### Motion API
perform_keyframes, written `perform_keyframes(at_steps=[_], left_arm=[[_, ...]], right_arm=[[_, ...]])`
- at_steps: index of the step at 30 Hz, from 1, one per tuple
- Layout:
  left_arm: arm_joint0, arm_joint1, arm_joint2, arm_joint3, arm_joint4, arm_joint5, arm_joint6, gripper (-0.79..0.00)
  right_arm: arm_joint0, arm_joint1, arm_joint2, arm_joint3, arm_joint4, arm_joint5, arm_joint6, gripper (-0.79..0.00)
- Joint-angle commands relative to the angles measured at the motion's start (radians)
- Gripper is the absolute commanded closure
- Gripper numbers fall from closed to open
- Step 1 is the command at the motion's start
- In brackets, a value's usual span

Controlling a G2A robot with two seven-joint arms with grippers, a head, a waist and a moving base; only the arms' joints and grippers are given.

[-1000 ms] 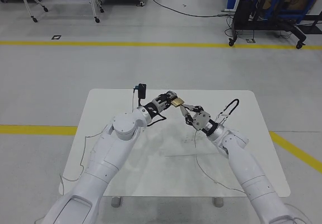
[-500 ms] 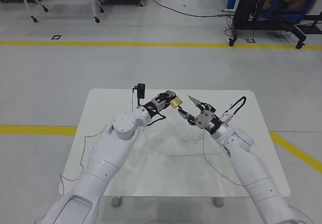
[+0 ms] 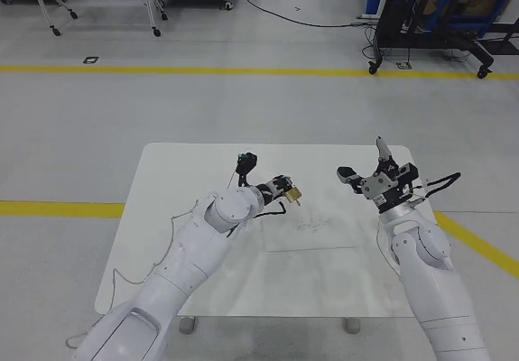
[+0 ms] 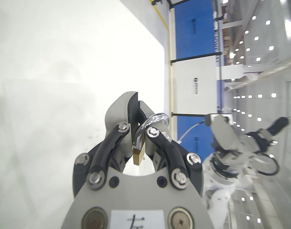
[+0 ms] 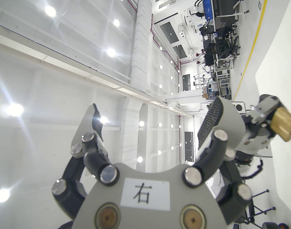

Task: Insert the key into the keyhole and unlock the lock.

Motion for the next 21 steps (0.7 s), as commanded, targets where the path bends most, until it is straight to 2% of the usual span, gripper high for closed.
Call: perform_keyframes(at_steps=[1, 4, 11, 12, 13, 14, 15, 16, 21], left_arm=[[-0.015, -0.007, 0.051, 0.028, 0.119, 0.040, 0.051, 0.000], [-0.025, -0.022, 0.100, 0.060, 0.201, 0.068, 0.097, 0.000], [-0.057, -0.051, 0.138, 0.125, 0.216, 0.067, 0.047, 0.000], [-0.059, -0.054, 0.143, 0.131, 0.224, 0.057, 0.045, -0.117], [-0.062, -0.056, 0.148, 0.137, 0.231, 0.049, 0.039, -0.308], [-0.064, -0.059, 0.152, 0.143, 0.237, 0.041, 0.031, -0.363], [-0.067, -0.061, 0.156, 0.149, 0.243, 0.034, 0.027, -0.539], [-0.068, -0.063, 0.159, 0.153, 0.248, 0.027, 0.022, -0.776], [-0.076, -0.068, 0.178, 0.169, 0.297, -0.031, -0.016, -0.785]], right_arm=[[0.000, 0.000, 0.000, 0.000, 0.000, 0.000, 0.000, -0.785], [0.000, 0.000, 0.000, 0.000, 0.000, 0.000, 0.000, -0.785], [0.000, 0.000, 0.000, 0.000, 0.000, 0.000, 0.000, -0.785], [0.000, 0.000, 0.000, 0.000, 0.000, 0.000, 0.000, -0.785], [0.000, 0.000, 0.000, 0.000, 0.000, 0.000, 0.000, -0.785], [0.000, 0.000, 0.000, 0.000, 0.000, 0.000, 0.000, -0.785], [0.000, 0.000, 0.000, 0.000, 0.000, 0.000, 0.000, -0.785], [0.000, 0.000, 0.000, 0.000, 0.000, 0.000, 0.000, -0.785], [0.000, 0.000, 0.000, 0.000, 0.000, 0.000, 0.000, -0.785]])
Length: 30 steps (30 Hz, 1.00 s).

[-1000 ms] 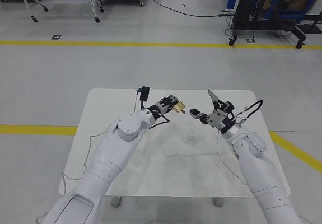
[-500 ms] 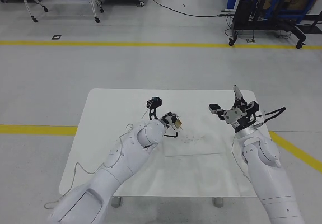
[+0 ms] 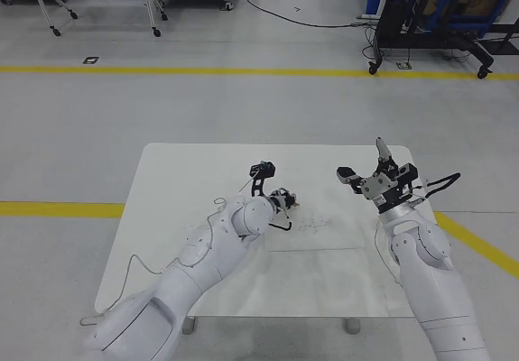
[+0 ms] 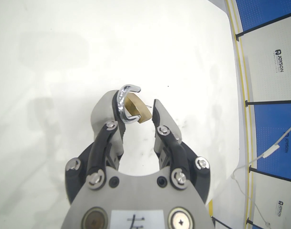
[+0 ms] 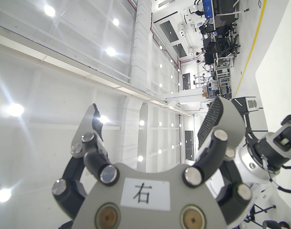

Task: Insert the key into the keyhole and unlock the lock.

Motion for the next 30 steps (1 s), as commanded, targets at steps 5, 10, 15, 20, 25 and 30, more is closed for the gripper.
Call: perform_keyframes(at_steps=[5, 10, 15, 20, 25, 30], left_arm=[[0.000, 0.000, 0.002, 0.003, 0.039, -0.084, -0.021, -0.785], [0.002, 0.010, -0.058, -0.014, -0.007, -0.133, 0.012, -0.785], [0.022, 0.036, -0.128, -0.056, 0.022, -0.223, 0.147, -0.785], [0.071, 0.071, -0.232, -0.146, 0.020, -0.326, 0.258, -0.785], [0.137, 0.107, -0.336, -0.262, 0.097, -0.377, 0.422, -0.785], [0.189, 0.131, -0.424, -0.329, 0.143, -0.364, 0.515, -0.785]], right_arm=[[0.000, 0.000, 0.000, 0.000, 0.000, 0.000, 0.000, -0.785], [0.000, 0.000, 0.000, 0.000, 0.000, 0.000, 0.000, -0.785], [-0.002, -0.001, 0.001, -0.005, -0.001, -0.003, -0.013, -0.785], [-0.007, 0.003, 0.056, -0.018, -0.018, -0.071, -0.023, -0.785], [-0.029, 0.008, 0.159, -0.040, -0.004, -0.207, -0.043, -0.785], [-0.049, 0.010, 0.213, -0.072, 0.020, -0.257, -0.034, -0.785]])
